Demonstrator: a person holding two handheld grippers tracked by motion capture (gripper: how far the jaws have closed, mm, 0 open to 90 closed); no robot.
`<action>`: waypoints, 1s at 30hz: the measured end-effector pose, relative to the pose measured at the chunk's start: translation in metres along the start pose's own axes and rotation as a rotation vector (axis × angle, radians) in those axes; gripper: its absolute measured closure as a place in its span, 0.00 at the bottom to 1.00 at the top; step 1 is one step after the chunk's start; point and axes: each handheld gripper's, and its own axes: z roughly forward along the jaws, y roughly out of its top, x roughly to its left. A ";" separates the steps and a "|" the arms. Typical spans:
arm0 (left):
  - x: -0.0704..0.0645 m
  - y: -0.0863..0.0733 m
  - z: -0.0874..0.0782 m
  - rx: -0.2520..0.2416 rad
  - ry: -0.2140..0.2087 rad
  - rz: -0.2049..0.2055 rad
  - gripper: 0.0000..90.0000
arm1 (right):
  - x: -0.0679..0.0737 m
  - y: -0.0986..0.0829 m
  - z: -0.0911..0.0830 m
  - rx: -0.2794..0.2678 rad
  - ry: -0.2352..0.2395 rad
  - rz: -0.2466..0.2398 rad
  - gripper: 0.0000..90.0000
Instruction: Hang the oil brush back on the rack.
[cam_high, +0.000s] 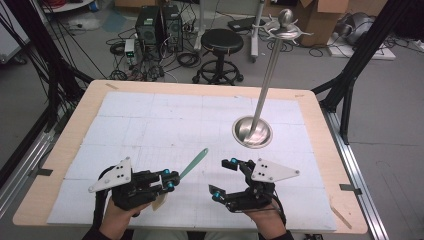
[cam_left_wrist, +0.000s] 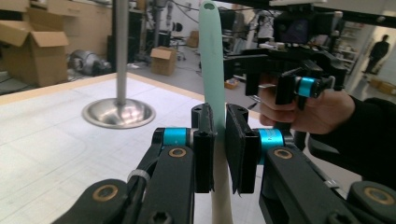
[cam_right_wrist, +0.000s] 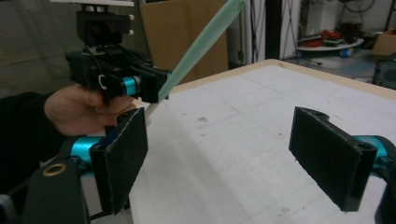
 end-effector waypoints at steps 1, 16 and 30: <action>-0.002 -0.001 0.002 0.004 -0.007 0.005 0.90 | 0.000 0.000 0.000 0.002 0.008 -0.001 0.21; -0.013 -0.006 0.016 0.028 -0.109 0.041 0.90 | 0.012 0.003 0.010 -0.012 0.127 -0.025 0.33; -0.017 -0.012 0.023 0.057 -0.137 0.047 0.90 | 0.012 0.004 0.007 -0.041 0.208 -0.029 0.60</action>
